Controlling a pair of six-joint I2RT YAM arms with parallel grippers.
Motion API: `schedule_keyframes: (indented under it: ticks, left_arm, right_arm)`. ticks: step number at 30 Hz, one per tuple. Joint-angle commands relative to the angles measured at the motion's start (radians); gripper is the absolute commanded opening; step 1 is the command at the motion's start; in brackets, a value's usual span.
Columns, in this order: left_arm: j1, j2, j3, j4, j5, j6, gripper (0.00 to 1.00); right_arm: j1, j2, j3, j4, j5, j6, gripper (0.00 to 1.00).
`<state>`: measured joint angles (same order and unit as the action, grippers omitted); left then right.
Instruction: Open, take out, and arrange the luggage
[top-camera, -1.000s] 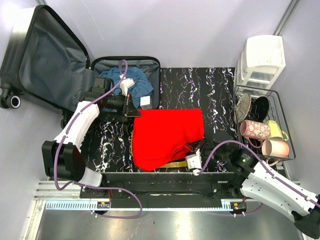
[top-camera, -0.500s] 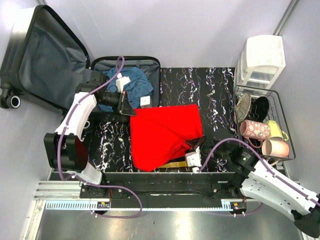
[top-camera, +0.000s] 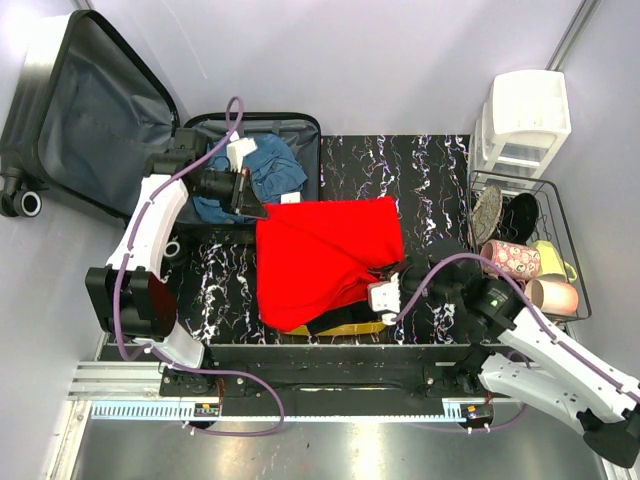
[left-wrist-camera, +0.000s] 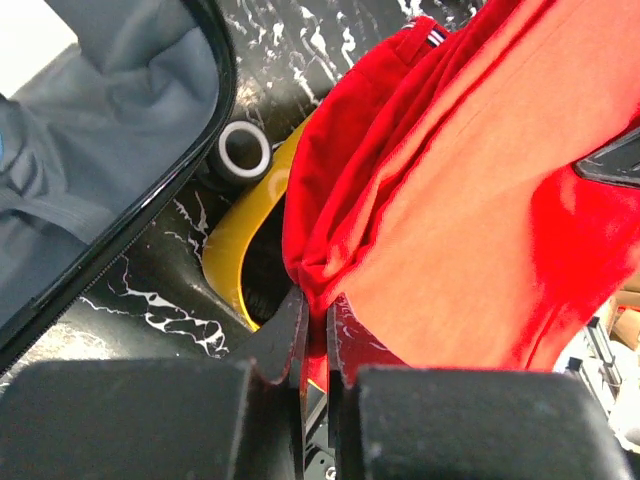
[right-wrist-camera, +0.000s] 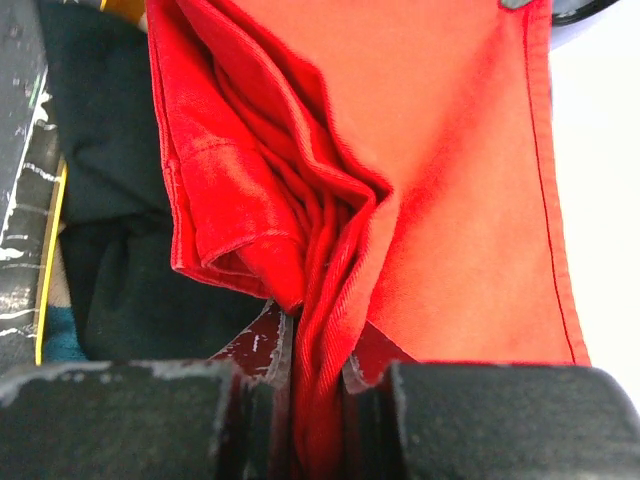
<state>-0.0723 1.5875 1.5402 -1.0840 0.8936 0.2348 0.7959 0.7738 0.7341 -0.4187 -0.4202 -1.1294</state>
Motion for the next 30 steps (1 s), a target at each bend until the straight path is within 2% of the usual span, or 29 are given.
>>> schedule_keyframes:
  ticks: [1,4,8,12,14,16,18,19,20,21,22,24,27,30]
  left_arm:
    - [0.029,-0.047,0.139,-0.045,0.039,0.015,0.0]
    - [0.029,-0.038,0.187,-0.154,0.045,0.085,0.0]
    - [0.029,-0.037,0.12,-0.214,-0.002,0.143,0.0]
    - [0.026,-0.047,-0.015,-0.096,-0.041,0.11,0.0]
    - [0.023,-0.041,-0.087,0.021,-0.094,0.069,0.0]
    - [0.009,0.0,-0.101,0.068,-0.136,0.061,0.01]
    - [-0.001,0.028,-0.091,0.075,-0.147,0.064,0.23]
    - [-0.003,0.037,-0.086,0.075,-0.148,0.063,0.35]
    - [-0.003,0.034,-0.072,0.073,-0.147,0.063,0.45]
    - [-0.004,0.026,-0.066,0.075,-0.147,0.066,0.58]
    - [-0.003,0.0,-0.057,0.084,-0.151,0.067,0.64]
    - [-0.003,-0.03,-0.043,0.087,-0.153,0.08,0.77]
    - [-0.001,-0.099,-0.005,0.076,-0.13,0.115,0.83]
    - [-0.003,-0.173,0.011,0.062,-0.047,0.17,0.82]
  right_arm:
    - [-0.018,-0.036,0.151,-0.107,-0.017,0.082,0.0]
    - [-0.018,-0.074,0.152,-0.164,-0.055,0.091,0.0]
    - [-0.018,-0.077,0.145,-0.195,-0.091,0.144,0.0]
    - [-0.018,-0.074,0.038,-0.174,-0.043,0.131,0.0]
    - [-0.018,-0.071,0.002,-0.155,-0.045,0.134,0.0]
    - [-0.017,-0.056,-0.028,-0.172,-0.046,0.137,0.0]
    - [-0.017,-0.045,-0.03,-0.212,-0.034,0.126,0.22]
    - [-0.018,-0.042,-0.024,-0.232,-0.031,0.125,0.37]
    - [-0.018,-0.042,0.0,-0.273,-0.028,0.131,0.64]
    - [-0.018,-0.042,0.016,-0.293,-0.029,0.138,0.76]
    - [-0.018,-0.044,0.036,-0.349,-0.035,0.151,0.86]
    - [-0.018,-0.045,0.105,-0.42,-0.069,0.163,1.0]
    - [-0.018,-0.041,0.227,-0.603,-0.141,0.18,1.0]
    - [-0.017,-0.008,0.367,-0.68,-0.146,0.31,1.0]
